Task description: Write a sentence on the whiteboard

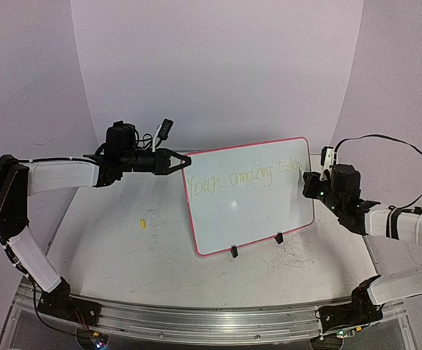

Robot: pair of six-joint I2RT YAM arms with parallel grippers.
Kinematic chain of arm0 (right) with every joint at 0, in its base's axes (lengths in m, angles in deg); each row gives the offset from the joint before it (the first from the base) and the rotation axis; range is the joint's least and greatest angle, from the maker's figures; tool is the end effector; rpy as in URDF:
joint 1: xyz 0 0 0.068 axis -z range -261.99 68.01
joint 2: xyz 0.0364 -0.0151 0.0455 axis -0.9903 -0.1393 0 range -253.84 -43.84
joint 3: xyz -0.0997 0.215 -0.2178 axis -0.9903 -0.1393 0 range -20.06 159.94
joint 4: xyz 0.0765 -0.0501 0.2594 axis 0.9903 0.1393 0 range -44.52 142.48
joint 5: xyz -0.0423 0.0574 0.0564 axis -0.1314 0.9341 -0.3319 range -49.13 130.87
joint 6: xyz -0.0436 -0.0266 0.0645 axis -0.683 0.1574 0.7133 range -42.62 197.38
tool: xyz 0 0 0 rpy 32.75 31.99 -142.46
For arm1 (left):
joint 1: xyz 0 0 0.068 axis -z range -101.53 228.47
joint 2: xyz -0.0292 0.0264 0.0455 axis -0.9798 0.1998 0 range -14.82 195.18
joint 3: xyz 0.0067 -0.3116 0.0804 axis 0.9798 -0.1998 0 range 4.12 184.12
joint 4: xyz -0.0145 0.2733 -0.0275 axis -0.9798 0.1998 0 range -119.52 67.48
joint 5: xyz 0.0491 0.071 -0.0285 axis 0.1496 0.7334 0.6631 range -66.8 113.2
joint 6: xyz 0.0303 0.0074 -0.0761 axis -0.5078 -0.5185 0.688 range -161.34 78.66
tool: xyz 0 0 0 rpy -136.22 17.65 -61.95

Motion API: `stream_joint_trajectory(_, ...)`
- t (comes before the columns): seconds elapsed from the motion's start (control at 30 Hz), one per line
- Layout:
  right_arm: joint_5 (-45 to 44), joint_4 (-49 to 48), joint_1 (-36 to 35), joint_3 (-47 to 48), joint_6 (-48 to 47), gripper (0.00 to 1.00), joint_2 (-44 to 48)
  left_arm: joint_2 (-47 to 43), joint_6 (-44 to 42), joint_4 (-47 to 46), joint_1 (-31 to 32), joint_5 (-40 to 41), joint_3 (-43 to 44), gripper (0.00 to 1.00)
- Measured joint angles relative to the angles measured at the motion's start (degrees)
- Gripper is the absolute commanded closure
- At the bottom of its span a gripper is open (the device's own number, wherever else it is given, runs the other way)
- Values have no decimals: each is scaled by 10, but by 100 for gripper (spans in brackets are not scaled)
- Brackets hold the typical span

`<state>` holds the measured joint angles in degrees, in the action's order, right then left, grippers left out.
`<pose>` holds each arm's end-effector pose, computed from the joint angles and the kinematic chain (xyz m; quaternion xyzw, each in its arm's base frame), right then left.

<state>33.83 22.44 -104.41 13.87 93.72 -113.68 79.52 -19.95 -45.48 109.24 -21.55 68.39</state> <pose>0.2792 0.1057 0.2727 -0.0031 0.7813 0.1612 0.6030 0.3346 -0.2579 0.3185 0.2929 0.7077 -0.5196 0.3788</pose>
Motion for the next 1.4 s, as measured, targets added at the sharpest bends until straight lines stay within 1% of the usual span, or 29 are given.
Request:
stream_joint_trajectory(0.23,-10,1,0,7,0,100,-5,0,0,0,0,0,0,100)
stream_joint_trajectory(0.5,-21,0,3,43,-6,100,-21,0,0,0,0,1,0,100)
stream_joint_trajectory(0.7,-19,0,3,44,-8,100,-23,0,0,0,0,1,0,100)
stream_joint_trajectory(1.1,-7,-1,3,-27,12,100,8,0,1,0,0,2,0,100)
stream_joint_trajectory(1.4,27,4,4,-30,24,100,16,0,1,0,0,2,0,100)
